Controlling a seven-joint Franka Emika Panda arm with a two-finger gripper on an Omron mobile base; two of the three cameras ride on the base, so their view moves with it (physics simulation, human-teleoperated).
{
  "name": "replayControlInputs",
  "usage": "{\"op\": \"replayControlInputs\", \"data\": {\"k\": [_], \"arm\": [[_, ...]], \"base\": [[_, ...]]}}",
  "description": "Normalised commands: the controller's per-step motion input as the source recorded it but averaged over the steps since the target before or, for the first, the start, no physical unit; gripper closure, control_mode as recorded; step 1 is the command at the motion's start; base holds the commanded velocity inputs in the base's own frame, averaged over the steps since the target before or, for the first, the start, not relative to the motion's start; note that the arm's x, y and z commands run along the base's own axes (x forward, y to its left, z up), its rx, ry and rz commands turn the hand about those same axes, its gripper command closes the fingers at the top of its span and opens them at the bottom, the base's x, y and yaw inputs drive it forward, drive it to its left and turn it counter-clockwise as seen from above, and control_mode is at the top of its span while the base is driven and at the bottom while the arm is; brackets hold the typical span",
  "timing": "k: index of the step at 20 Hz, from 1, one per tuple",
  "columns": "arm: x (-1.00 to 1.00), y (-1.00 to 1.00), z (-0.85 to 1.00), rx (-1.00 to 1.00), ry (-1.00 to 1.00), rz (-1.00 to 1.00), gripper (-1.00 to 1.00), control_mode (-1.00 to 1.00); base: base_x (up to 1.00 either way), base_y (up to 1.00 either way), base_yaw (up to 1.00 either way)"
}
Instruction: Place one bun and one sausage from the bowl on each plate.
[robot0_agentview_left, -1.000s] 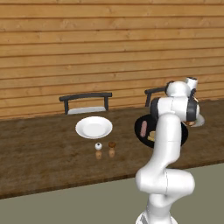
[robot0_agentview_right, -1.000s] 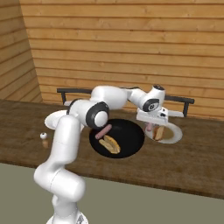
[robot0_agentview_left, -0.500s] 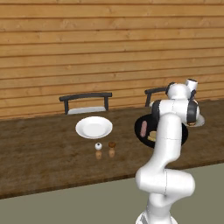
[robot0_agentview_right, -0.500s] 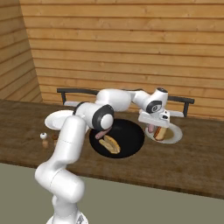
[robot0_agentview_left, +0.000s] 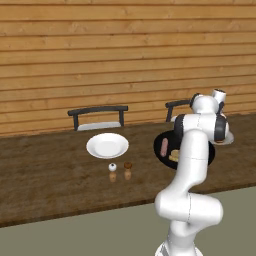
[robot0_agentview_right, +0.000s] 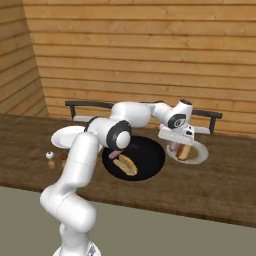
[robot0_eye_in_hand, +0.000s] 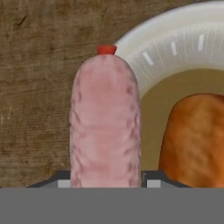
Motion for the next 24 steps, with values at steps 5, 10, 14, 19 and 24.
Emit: {"op": "replayControlInputs", "data": {"k": [5,10,14,19,24], "arm": [[0.0,0.0,0.0,0.0,0.0,0.0,-1.0,-1.0],[-0.48,-0.02,0.25,0.0,-0.04,0.0,-1.0,-1.0],[-1.0,0.59,0.59,-0.05,-0.1,0.0,-1.0,-1.0],[-0.77,1.0,0.17,-0.11,0.0,0.22,-1.0,-1.0],[-0.54,0.95,0.01,-0.07,0.08,0.46,-1.0,-1.0]], "base": [[0.0,0.0,0.0],[0.0,0.0,0.0],[0.0,0.0,0.0],[0.0,0.0,0.0],[0.0,0.0,0.0]]}}
